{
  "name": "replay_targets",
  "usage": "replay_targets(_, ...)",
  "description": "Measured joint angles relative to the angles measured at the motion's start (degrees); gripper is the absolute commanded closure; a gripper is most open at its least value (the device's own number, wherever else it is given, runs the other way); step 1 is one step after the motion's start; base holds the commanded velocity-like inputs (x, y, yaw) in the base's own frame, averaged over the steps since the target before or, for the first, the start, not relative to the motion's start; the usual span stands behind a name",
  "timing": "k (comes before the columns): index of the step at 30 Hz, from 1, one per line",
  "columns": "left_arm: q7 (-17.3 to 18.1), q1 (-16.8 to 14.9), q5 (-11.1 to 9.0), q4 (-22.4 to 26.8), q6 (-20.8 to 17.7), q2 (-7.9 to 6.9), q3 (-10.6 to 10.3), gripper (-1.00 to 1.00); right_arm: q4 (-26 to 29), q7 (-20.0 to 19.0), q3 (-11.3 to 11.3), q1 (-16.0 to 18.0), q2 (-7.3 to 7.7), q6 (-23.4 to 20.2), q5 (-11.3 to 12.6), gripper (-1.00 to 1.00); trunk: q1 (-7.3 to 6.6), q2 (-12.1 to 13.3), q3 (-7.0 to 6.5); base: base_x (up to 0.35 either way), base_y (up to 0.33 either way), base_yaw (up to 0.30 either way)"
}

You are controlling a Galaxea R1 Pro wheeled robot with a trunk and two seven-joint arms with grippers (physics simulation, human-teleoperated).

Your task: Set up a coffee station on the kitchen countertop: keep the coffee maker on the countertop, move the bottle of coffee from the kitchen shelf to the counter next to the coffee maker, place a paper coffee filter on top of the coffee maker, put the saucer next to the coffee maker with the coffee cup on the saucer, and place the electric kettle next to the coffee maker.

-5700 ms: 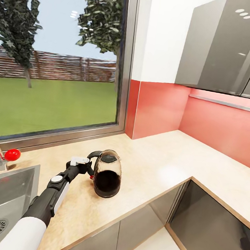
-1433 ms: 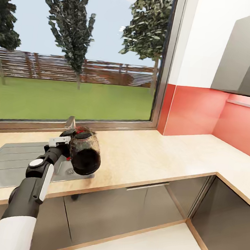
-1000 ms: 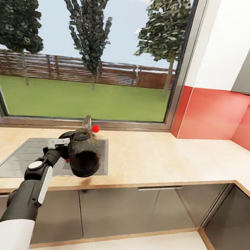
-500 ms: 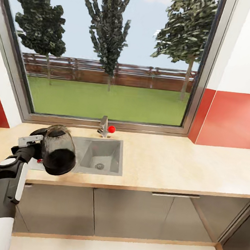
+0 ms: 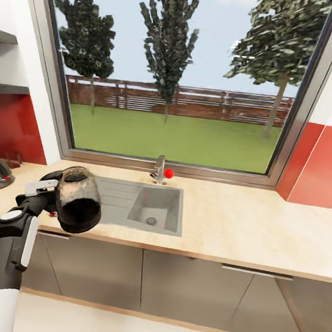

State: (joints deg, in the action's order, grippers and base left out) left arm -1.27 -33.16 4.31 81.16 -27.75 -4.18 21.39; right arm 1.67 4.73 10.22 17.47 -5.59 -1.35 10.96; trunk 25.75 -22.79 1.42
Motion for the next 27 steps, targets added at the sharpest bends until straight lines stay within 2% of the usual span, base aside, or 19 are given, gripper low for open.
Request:
replay_targets(10,-0.01,0.31,0.01,-0.20,0.01,-0.02,0.06,1.00,0.02,0.22,0.09,0.05,-0.10,-0.08,-0.09,-1.00,0.00,0.01,0.00,0.000,0.000,0.280)
replay_targets(13,-0.74,0.98,0.02,-0.90,0.63,-0.68,0.78,1.00,-0.02,-0.16,0.10,0.01,-0.75,0.00,-0.03,-1.00,0.00,0.01,0.01,0.000,0.000,0.000)
replay_targets(15,-1.24,1.64,-0.07,-1.60,1.27,-0.50,1.34,1.00,0.00,-0.15,0.10,0.00,-1.39,0.00,-0.04,-1.00,0.00,0.00,0.01,0.000,0.000,0.000)
replay_targets(18,-0.69,2.48,-0.17,-2.17,1.01,0.01,0.35,1.00,0.02,-0.13,0.05,-0.01,-1.58,0.00,0.07,-1.00,0.00,0.01,0.01,0.000,0.000,0.000)
replay_targets(21,-0.03,3.48,0.31,-1.38,0.03,-0.18,-0.54,1.00,0.02,-0.07,-0.07,-0.01,-1.49,-0.02,0.20,-1.00,0.00,0.00,0.01,0.000,0.000,0.029)
replay_targets(27,-1.60,3.94,0.78,-1.10,-1.36,-0.29,1.47,1.00,0.02,-0.04,-0.08,-0.01,-1.52,-0.07,0.20,-1.00,0.00,0.00,0.01,0.000,0.000,0.218)
